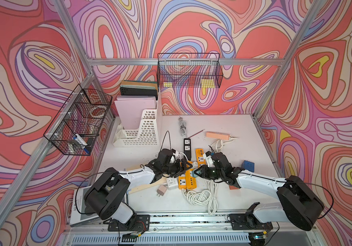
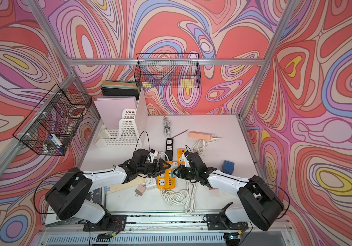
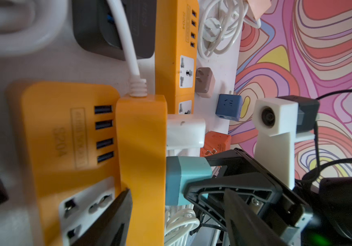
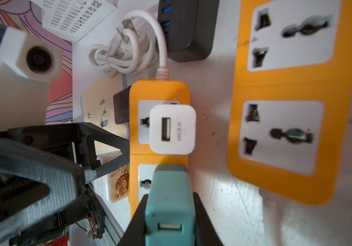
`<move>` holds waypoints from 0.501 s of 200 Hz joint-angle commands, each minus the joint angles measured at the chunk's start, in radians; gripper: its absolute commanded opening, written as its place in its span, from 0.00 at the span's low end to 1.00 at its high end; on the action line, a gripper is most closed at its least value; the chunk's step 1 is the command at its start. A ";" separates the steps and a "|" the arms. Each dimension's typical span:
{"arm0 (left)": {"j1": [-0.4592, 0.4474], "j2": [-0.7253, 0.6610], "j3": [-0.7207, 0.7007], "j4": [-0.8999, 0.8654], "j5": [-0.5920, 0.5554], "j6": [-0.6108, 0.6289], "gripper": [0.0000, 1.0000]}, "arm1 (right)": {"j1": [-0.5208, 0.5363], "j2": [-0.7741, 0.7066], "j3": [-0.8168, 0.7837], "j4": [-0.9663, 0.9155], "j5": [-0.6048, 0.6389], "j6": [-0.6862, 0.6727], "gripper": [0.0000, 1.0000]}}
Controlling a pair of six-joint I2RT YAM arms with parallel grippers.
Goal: Pull the plug off the socket
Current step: Remove the plug from the socket.
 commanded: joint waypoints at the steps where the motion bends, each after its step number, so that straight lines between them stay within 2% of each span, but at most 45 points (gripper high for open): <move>1: -0.004 0.028 0.007 0.024 0.015 0.011 0.71 | 0.004 -0.013 0.035 0.072 -0.034 0.017 0.18; 21: -0.004 0.032 0.023 -0.025 -0.003 0.036 0.67 | 0.002 -0.023 0.051 0.019 -0.030 -0.010 0.18; 51: -0.004 0.038 0.070 -0.191 -0.039 0.124 0.61 | -0.002 -0.047 0.048 -0.009 -0.005 -0.006 0.18; 81: -0.008 0.054 0.119 -0.349 -0.076 0.206 0.51 | -0.003 -0.045 0.061 -0.018 0.003 -0.001 0.18; 100: -0.014 0.070 0.145 -0.403 -0.082 0.233 0.49 | -0.003 -0.039 0.085 -0.040 -0.002 -0.008 0.18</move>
